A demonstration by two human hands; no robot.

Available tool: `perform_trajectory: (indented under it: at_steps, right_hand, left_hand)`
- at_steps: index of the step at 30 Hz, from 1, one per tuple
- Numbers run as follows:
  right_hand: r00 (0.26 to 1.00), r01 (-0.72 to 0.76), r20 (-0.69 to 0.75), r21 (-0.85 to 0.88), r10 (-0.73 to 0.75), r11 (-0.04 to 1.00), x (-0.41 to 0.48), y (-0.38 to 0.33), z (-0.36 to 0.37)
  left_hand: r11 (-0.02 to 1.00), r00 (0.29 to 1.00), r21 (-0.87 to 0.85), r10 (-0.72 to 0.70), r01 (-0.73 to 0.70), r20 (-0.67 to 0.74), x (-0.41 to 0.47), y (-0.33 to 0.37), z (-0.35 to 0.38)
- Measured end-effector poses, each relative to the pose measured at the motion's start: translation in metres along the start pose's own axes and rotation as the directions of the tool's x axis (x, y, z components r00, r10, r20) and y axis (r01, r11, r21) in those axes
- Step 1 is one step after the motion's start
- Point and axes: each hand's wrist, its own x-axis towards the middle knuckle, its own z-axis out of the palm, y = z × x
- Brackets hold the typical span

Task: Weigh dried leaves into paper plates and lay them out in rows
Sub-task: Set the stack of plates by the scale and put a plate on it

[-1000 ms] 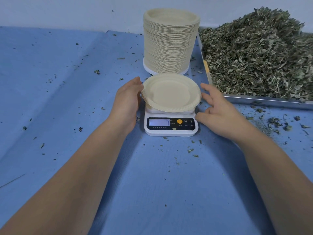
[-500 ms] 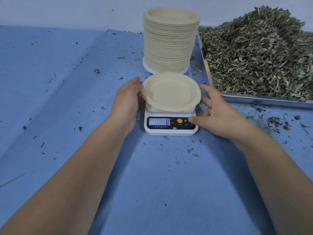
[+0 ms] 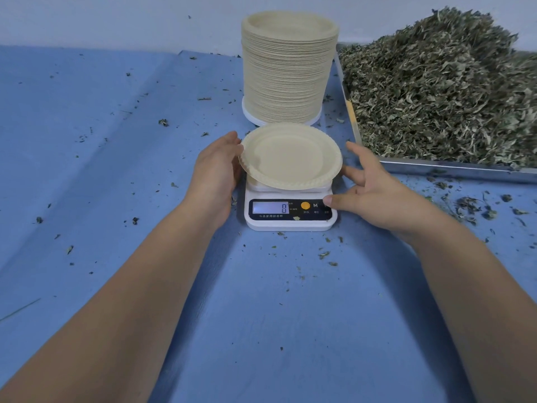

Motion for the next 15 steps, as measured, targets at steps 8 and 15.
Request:
perform_trajectory:
  at_steps: [8,15]
  right_hand:
    - [1.0,-0.028,0.011,-0.005,0.028,1.0,0.0016,0.0043,-0.0051]
    - [0.999,-0.041,0.01,0.001,0.041,0.999,0.0026,0.0053,-0.0036]
  left_hand:
    - [1.0,1.0,-0.009,0.015,-0.015,-0.008,-0.0011,0.0008,0.0022]
    - [1.0,1.0,0.015,0.018,-0.018,0.0,-0.0024,0.0015,0.0021]
